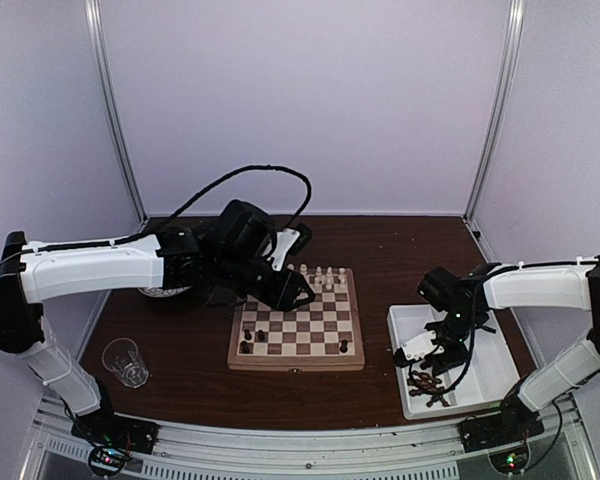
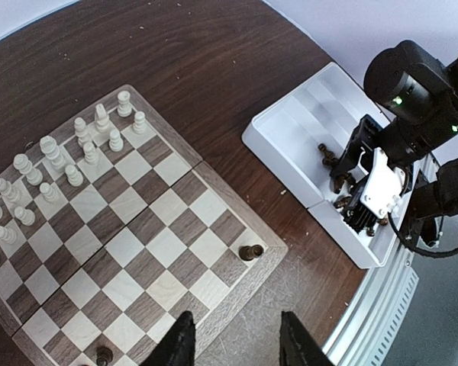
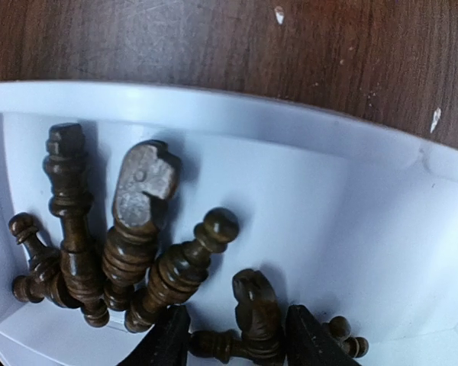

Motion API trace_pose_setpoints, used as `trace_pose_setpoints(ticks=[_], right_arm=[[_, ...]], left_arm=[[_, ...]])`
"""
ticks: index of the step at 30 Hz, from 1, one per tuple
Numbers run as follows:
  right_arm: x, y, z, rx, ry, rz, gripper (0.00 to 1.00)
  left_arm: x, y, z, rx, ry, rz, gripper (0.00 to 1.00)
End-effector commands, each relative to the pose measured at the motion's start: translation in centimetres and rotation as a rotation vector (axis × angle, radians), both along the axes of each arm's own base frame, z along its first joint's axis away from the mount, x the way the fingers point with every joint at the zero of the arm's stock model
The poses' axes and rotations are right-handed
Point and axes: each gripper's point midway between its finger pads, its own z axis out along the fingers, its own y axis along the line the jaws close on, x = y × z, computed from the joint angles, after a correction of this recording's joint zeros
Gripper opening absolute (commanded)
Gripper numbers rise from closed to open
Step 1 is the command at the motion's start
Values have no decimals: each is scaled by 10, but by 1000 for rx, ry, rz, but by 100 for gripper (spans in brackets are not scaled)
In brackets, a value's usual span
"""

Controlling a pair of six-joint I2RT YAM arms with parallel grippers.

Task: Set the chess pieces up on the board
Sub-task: Pick up the knight from the storage box, then pass from the right arm to the left

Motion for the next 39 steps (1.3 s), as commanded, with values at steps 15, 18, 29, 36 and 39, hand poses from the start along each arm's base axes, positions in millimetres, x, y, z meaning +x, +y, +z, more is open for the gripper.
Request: trace_pose_setpoints(ticks=[15, 18, 29, 36, 39], right_arm=[[17, -9, -15, -39, -62, -98, 17], [17, 1, 5, 29, -65, -130, 12], [3, 52, 111, 385, 76, -302, 10], [-9, 82, 160, 577, 229, -339, 11], [-14, 89, 171, 620, 282, -347, 11]], left_arm=[[-1, -16, 1, -79, 16, -21, 38], [-5, -27, 4, -112, 4, -53, 38], [-32, -96, 27, -364, 32, -244, 37], [-56, -139, 34, -505, 5, -389, 38], [-58, -148, 33, -557, 38, -407, 36]])
